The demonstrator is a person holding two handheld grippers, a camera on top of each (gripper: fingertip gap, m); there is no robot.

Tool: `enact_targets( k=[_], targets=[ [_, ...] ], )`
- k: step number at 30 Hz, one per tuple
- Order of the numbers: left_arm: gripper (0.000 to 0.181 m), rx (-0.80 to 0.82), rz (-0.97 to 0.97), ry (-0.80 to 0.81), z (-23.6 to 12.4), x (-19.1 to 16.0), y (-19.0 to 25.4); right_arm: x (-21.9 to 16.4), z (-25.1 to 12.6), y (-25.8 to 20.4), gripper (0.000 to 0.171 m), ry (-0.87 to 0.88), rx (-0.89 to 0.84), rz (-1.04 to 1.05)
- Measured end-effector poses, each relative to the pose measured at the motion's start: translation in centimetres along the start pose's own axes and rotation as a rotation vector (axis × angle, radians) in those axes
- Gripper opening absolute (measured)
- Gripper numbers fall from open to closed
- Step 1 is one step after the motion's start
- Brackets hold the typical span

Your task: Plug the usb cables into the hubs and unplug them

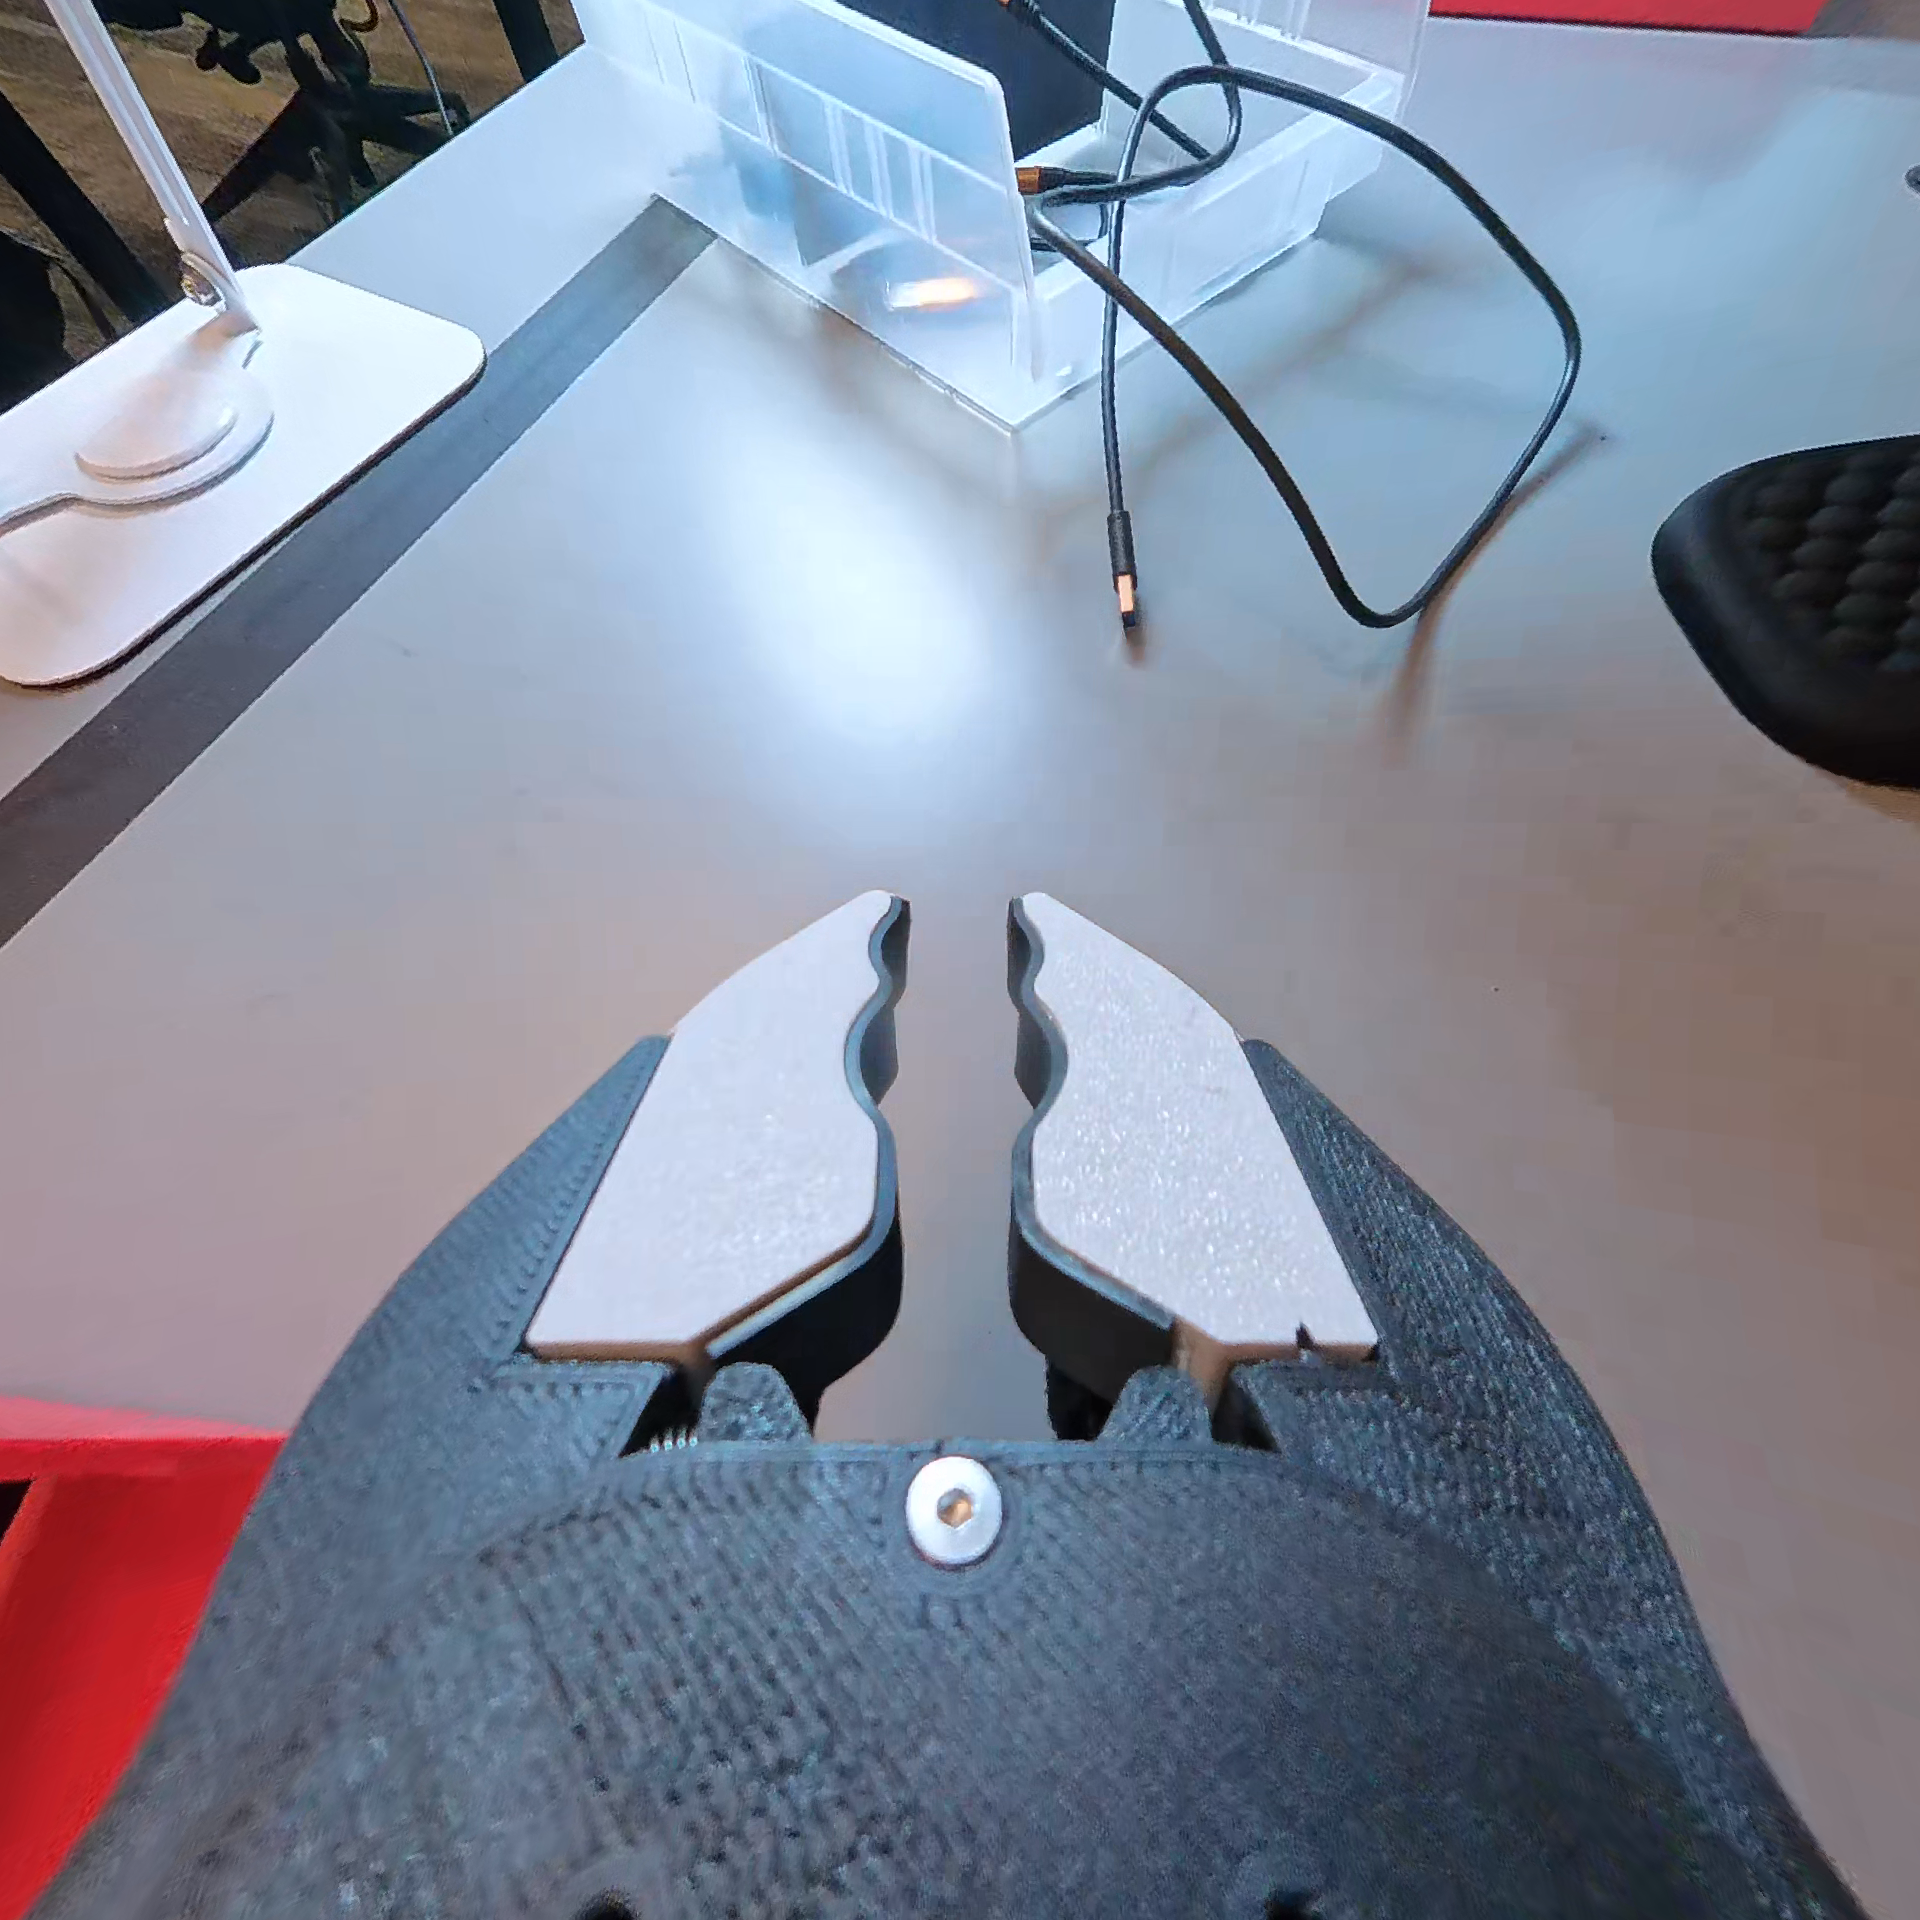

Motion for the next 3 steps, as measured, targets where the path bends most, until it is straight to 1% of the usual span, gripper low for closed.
enact_targets(
  k=[1, 3],
  targets=[
    [0.018, -0.004, 0.001, -0.001, 0.1, 0.0, 0.1, -1.1, 1.0, -1.5, 0.060, -0.062, 0.013, -0.048],
    [0.018, -0.011, 0.002, -0.005, 0.3, 0.0, 0.3, -2.3, 3.1, -3.3, 0.060, -0.113, 0.042, -0.068]
  ],
)
Point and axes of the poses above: each gripper's, where its closed fingertips meet, z out along the fingers, x out of its top, y = z × x across the jaws, the point moved 3 cm from there along -z, back along the fingers, and after that the axes turned 7 degrees about -y, right-handed, at the moved point
